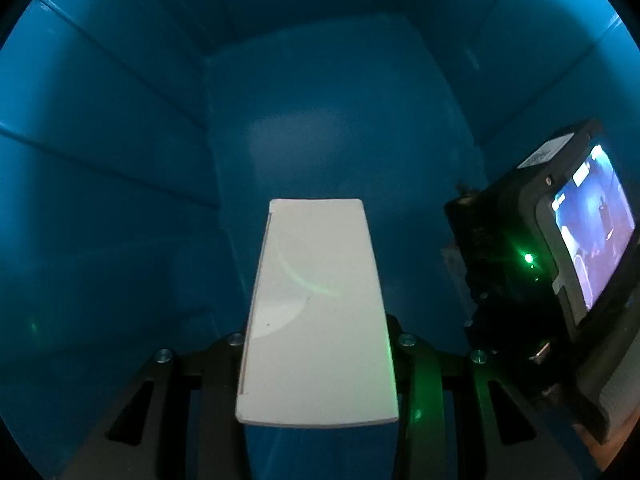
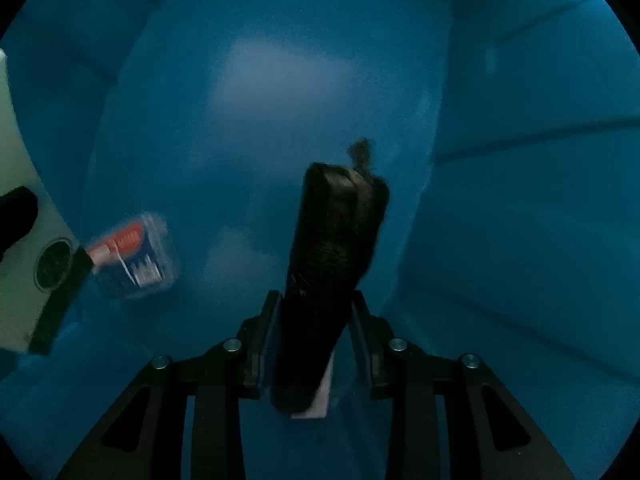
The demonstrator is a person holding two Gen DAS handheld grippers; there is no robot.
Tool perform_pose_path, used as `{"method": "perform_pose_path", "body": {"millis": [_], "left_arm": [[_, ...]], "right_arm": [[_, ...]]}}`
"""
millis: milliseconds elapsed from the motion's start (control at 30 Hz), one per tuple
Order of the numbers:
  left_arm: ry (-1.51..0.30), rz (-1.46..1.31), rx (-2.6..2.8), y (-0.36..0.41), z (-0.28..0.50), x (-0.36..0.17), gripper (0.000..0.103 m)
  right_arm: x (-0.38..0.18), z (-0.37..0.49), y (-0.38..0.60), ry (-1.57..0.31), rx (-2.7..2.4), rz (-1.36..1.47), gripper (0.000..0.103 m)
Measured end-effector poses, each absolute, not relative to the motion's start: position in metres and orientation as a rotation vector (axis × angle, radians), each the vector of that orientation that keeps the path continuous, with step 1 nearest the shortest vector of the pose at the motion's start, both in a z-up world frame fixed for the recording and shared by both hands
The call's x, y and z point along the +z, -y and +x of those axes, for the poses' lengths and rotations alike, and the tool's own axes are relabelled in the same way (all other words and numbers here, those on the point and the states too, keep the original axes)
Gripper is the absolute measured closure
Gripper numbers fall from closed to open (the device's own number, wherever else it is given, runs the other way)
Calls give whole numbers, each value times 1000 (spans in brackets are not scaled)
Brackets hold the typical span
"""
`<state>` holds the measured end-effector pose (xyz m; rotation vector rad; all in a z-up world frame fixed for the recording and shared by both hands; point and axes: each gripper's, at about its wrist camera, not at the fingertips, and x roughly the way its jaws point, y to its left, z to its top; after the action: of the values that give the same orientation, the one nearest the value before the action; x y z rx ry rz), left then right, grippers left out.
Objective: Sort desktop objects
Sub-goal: 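Carry both items over the blue crate and open both tools to drop them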
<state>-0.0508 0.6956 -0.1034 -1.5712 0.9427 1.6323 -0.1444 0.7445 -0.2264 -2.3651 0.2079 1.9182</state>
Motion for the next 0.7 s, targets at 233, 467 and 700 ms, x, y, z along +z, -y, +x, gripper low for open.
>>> {"method": "perform_pose_path", "body": {"millis": [233, 467, 700], "left_arm": [[-1030, -1559, 1704, -692, -55, -108, 50], [-979, -1514, 1731, -685, -41, -89, 31], [-883, -1416, 1783, -670, -39, -36, 31]], "right_arm": [[-226, -141, -747, -228, 1922, -2363, 71], [-208, -142, -753, -197, 1949, -2271, 36], [-143, -135, -746, -177, 2067, -2130, 16]]}}
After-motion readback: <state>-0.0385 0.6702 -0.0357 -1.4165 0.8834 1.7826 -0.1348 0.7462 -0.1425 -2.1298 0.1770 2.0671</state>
